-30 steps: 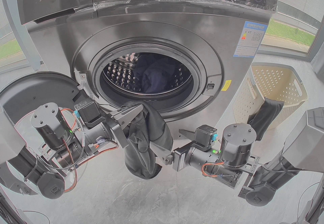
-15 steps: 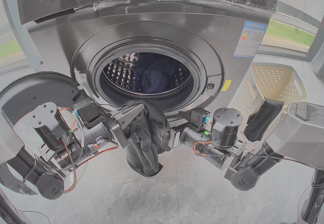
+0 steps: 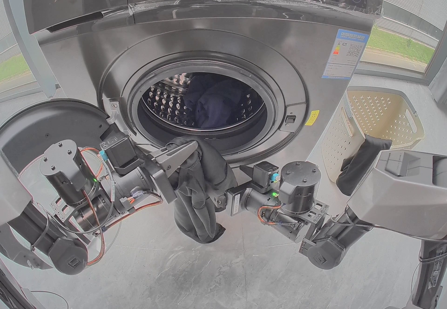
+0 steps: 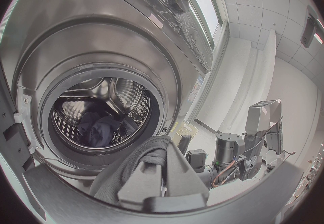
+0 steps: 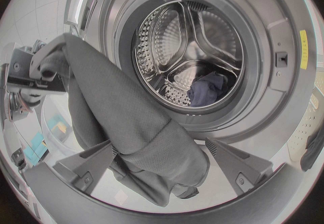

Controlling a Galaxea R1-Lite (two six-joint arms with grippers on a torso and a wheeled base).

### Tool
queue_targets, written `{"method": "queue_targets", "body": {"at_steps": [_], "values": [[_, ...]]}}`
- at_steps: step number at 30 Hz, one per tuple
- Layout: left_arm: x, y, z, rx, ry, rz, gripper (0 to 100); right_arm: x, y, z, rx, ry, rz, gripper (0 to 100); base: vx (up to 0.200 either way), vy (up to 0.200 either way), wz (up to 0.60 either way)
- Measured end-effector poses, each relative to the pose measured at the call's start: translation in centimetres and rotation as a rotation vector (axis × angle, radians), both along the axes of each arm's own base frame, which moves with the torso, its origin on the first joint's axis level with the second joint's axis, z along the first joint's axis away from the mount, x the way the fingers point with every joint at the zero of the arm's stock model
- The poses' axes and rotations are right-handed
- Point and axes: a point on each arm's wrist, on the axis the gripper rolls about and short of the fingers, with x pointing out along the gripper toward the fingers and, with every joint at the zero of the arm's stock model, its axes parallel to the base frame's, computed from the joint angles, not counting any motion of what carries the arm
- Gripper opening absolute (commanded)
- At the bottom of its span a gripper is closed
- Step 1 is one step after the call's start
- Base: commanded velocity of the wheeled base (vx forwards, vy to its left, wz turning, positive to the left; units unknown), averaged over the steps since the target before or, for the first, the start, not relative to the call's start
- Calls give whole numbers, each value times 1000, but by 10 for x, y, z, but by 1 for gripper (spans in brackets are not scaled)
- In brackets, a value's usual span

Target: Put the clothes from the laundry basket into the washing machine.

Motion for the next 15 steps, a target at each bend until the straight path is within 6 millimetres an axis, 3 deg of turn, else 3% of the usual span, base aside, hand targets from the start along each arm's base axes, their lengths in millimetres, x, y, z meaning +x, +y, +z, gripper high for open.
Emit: {"method": "queue_targets", "body": {"at_steps": [8,15], "values": [[-1,0,0,0,-2,-2,0,4,5,-5,0,0,2,100,0,0,0],[-2,0,0,3,1,-8,0,21,5,5,39,-43,-26,100,0,0,0]]}}
